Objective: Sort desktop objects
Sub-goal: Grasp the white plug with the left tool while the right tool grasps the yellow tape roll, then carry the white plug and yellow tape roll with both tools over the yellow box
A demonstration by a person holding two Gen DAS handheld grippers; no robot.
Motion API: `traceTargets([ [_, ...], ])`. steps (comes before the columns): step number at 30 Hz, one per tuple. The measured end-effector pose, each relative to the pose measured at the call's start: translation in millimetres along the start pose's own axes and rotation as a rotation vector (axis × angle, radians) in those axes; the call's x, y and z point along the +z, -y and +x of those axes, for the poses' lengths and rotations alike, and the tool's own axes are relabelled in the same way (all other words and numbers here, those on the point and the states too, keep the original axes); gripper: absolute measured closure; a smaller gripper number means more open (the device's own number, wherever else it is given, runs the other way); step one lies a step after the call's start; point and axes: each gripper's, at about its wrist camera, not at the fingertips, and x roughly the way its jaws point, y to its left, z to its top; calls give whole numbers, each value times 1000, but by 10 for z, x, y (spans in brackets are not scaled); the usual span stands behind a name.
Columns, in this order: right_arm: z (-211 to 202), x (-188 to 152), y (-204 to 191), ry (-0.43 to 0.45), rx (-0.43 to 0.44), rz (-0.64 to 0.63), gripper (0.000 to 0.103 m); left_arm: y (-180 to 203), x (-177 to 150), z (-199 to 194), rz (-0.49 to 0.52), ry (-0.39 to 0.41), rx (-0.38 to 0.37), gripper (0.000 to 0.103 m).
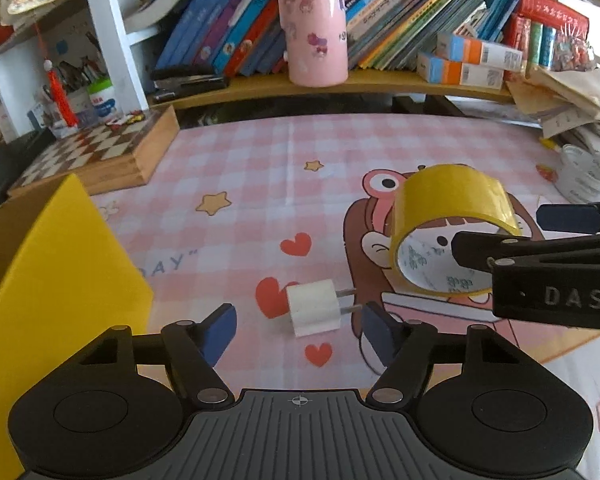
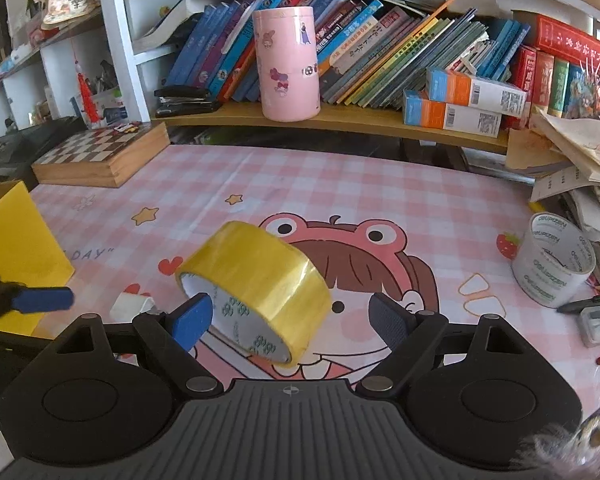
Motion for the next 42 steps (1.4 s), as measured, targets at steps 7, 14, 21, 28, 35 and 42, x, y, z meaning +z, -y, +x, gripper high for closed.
traceTargets([
  [7,44,9,20,-8,3,-5,19,97,28,201,22,-33,5,46],
  [14,90,22,-8,-22,20,-52,19,-42,-3,191,-67,-28,-34,61],
  [21,132,54,-76,-48,83,-255,19,-83,-47,72,-71,-23,-41,61],
  [28,176,130,-76,-97,192,-470,19,-243,-152,-370,-138,13,-93,61],
  [35,285,127,-107,-166,258,-658,19,-346,-299,-770,-194,35,-134,61],
  [42,325,79,-153,-199,289,-703,29,-411,-415,-1089,-222,64,-163,61],
])
